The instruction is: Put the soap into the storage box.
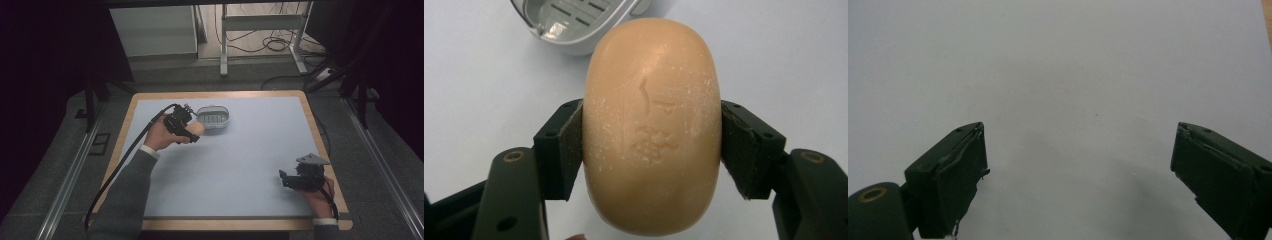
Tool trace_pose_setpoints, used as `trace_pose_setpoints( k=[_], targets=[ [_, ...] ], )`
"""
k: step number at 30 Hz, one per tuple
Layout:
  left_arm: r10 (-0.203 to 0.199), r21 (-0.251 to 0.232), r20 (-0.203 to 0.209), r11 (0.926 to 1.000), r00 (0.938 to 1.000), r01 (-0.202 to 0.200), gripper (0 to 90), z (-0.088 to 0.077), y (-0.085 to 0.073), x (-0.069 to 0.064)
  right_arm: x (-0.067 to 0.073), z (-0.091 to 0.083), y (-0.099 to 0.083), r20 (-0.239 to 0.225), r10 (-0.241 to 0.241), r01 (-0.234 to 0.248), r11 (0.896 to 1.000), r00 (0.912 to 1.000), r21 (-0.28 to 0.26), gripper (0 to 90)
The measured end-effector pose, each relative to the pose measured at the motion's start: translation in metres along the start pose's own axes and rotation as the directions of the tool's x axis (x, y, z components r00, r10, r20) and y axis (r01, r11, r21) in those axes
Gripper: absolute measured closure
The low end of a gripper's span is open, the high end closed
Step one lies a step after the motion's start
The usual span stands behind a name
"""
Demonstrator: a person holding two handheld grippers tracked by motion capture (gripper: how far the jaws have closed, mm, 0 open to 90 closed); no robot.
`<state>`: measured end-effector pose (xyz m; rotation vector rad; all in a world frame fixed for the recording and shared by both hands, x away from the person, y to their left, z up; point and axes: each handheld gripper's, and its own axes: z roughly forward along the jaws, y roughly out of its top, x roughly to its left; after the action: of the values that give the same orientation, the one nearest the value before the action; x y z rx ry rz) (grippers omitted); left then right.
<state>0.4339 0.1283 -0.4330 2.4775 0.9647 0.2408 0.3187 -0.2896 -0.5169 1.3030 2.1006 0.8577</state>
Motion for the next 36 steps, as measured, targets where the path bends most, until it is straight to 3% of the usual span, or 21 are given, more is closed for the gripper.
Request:
trace_pose_setpoints(
  k=[14,24,36],
  targets=[
    [0.012,0.021,-0.002,0.9997,0.9999,-0.012,32.7,0.009,0.014,0.005,-0.003,-0.001,-0.001,0.002,0.008,-0.008,1.0,1.0,0.0,7.8],
    [0.004,0.006,0.024,1.0,0.9997,-0.005,32.7,0.014,0.026,0.01,-0.003,0.0,-0.002,0.002,0.005,-0.005,1.0,1.0,0.004,7.8],
    [0.023,0.023,0.007,0.9995,0.9997,-0.024,32.7,0.021,0.042,0.016,-0.004,0.0,-0.002,0.006,0.008,-0.008,1.0,1.0,0.002,7.8]
  ],
)
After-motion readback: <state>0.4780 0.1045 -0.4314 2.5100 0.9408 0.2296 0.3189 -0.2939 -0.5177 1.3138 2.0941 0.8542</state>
